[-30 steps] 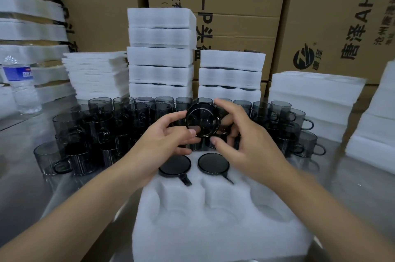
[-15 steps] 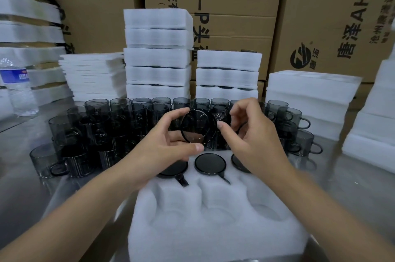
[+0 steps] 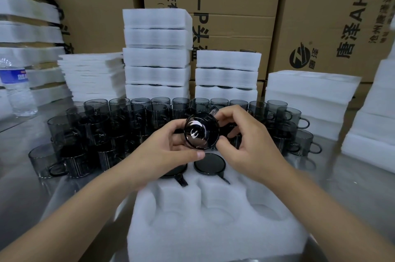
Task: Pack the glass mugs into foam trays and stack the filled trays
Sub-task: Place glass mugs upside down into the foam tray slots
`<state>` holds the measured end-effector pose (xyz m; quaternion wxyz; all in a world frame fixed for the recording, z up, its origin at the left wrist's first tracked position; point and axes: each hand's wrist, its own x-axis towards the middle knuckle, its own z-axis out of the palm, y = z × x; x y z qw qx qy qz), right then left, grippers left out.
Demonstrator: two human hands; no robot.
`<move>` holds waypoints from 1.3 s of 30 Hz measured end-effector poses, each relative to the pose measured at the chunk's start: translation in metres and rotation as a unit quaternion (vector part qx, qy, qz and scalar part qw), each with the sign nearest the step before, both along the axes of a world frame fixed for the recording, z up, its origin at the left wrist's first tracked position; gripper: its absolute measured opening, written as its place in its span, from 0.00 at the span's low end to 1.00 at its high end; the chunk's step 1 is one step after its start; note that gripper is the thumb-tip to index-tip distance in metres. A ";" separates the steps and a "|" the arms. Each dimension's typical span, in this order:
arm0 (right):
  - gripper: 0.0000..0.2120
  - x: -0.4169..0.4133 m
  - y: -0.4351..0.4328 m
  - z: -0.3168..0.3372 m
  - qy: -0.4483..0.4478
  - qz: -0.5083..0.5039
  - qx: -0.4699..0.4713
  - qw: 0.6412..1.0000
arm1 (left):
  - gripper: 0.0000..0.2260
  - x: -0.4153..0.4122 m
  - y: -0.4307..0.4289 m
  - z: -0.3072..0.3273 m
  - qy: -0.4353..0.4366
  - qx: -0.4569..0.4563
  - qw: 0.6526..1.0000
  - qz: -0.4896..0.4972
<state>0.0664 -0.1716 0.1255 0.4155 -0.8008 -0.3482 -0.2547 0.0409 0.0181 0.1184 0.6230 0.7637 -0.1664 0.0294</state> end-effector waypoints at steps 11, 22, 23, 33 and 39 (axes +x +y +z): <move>0.29 -0.004 -0.001 0.002 0.010 0.038 -0.075 0.996 | 0.20 -0.003 -0.003 -0.001 -0.006 -0.015 1.000 -0.014; 0.29 -0.022 -0.003 0.022 -0.049 -0.004 -0.084 0.995 | 0.18 0.001 -0.001 -0.003 -0.055 -0.001 0.998 0.004; 0.28 -0.026 -0.003 0.024 -0.032 0.003 -0.061 0.998 | 0.17 0.001 0.000 -0.003 -0.059 0.014 0.998 0.004; 0.27 -0.056 0.024 0.016 0.140 0.156 -0.116 0.971 | 0.10 0.009 0.014 0.002 0.024 -0.134 0.991 0.003; 0.27 -0.056 0.027 0.009 0.155 0.159 -0.183 0.958 | 0.12 0.009 0.022 0.009 0.090 -0.136 0.986 -0.045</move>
